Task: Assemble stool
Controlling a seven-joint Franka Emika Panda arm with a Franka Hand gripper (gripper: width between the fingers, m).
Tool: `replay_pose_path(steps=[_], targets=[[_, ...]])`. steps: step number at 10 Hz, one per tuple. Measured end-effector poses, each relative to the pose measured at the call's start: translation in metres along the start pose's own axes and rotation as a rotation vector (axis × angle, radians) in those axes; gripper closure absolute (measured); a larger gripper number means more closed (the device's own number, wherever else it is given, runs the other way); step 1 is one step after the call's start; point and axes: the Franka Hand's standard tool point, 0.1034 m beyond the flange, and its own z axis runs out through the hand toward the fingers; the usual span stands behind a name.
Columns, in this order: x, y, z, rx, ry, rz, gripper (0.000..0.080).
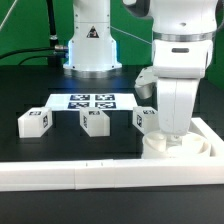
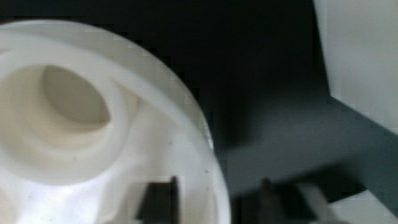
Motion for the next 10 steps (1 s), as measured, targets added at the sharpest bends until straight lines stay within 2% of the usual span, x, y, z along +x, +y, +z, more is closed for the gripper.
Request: replay_pose_path(steps=[1, 2, 3, 4, 5, 10], targets=[[0.0000, 0.0000, 0.0001, 0.000, 0.000, 0.000, 0.0532], [0.0000, -0.0001, 0.0001, 0.000, 0.000, 0.000, 0.0323], [-0.0001, -0.0001, 0.0002, 0.000, 0.000, 0.000, 0.0210], [-0.0001, -0.0001, 0.0003, 0.000, 0.000, 0.000, 0.0210], [-0.0001, -0.0001, 0.0003, 0.000, 0.000, 0.000, 0.0160], [-0.0006, 0.0001, -0.0008, 0.001, -0.002, 0.006, 0.0150]])
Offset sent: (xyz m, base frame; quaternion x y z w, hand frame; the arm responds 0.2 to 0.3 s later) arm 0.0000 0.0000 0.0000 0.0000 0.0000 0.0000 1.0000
